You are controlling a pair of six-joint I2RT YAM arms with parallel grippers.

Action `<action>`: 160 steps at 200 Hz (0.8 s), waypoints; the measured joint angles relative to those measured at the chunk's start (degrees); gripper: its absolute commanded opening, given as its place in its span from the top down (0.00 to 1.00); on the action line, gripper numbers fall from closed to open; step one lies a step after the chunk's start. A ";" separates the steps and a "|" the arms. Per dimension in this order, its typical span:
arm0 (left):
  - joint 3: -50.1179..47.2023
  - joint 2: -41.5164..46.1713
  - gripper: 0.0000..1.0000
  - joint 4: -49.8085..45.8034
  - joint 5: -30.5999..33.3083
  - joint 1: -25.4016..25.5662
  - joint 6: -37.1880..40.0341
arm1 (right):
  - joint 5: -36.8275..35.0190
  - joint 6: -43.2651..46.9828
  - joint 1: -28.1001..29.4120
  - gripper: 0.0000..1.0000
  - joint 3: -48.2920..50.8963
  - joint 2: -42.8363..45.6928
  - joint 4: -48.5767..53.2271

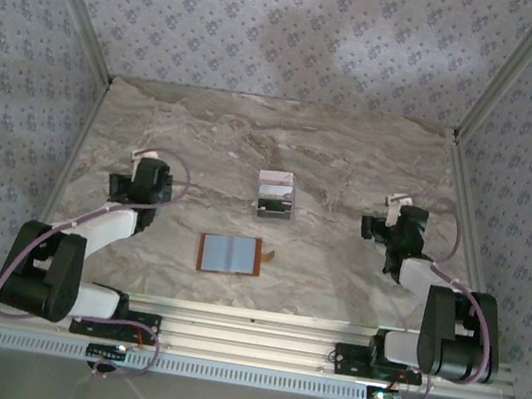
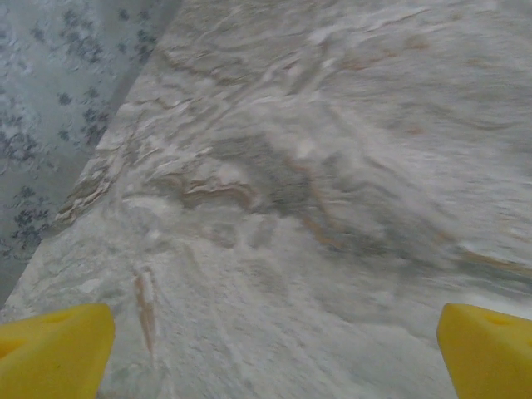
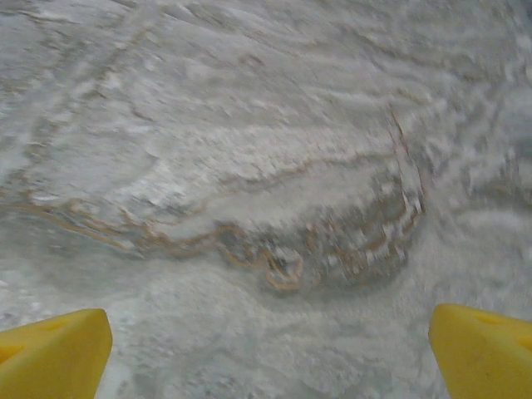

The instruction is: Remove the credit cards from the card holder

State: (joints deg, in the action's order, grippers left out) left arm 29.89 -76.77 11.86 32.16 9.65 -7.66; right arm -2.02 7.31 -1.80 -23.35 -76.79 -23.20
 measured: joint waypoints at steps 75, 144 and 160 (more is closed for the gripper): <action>-7.10 -7.37 0.00 26.05 -16.22 -10.91 1.95 | 3.67 -4.57 -0.94 0.00 1.57 -10.49 -18.84; -7.06 -11.43 0.01 32.24 -24.37 -9.90 4.90 | 0.90 -4.79 0.66 0.00 1.57 -10.49 -22.23; -7.06 -11.43 0.00 32.48 -24.92 -9.92 5.11 | 1.40 -4.96 0.37 0.00 1.57 -10.49 -22.25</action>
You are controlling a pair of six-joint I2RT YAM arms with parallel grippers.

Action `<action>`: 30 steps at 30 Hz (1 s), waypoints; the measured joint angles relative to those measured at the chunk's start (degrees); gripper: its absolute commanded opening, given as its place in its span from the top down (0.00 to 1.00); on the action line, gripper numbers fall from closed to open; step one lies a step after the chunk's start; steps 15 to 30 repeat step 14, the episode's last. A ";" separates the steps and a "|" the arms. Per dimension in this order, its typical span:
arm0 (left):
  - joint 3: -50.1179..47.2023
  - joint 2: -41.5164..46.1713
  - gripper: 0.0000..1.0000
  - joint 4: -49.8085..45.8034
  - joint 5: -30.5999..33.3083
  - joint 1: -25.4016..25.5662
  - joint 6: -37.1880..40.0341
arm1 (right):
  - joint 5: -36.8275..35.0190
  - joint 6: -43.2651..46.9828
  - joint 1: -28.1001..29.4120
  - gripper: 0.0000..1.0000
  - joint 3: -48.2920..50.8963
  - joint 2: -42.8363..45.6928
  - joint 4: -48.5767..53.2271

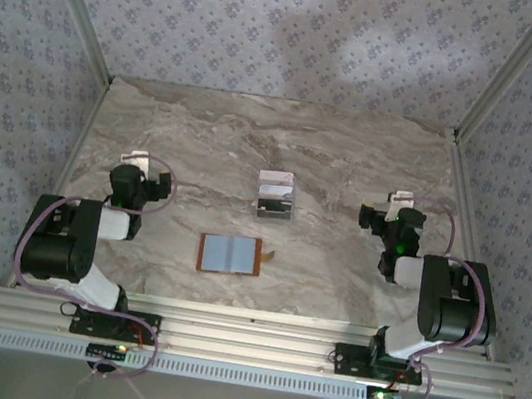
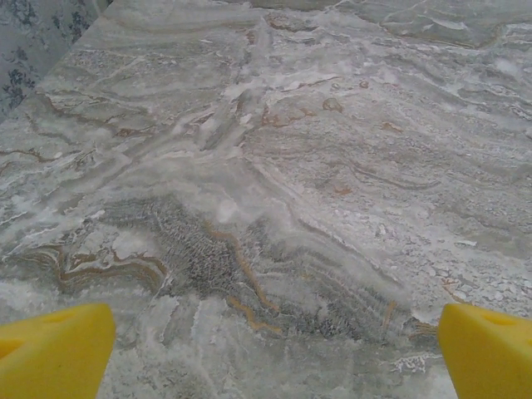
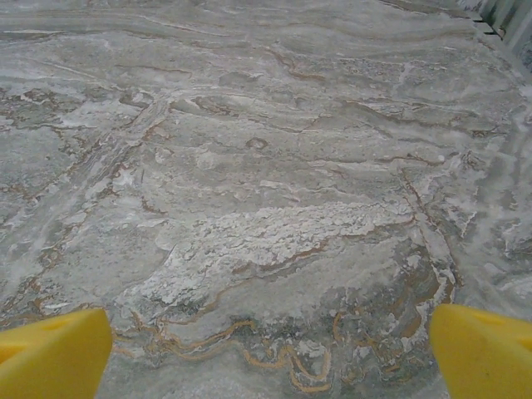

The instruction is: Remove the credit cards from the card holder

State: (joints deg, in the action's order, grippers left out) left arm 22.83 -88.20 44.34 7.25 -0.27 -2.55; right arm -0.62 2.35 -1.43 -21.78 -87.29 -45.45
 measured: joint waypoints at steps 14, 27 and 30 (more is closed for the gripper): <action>0.00 0.00 0.00 0.61 -0.46 0.00 0.15 | 0.00 -0.02 -0.42 0.00 0.00 0.00 0.00; 0.00 0.00 0.00 0.61 -0.46 0.00 0.15 | 0.00 -0.02 -0.42 0.00 0.00 0.00 0.00; 0.00 0.00 0.00 0.61 -0.46 0.00 0.15 | 0.00 -0.02 -0.42 0.00 0.00 0.00 0.00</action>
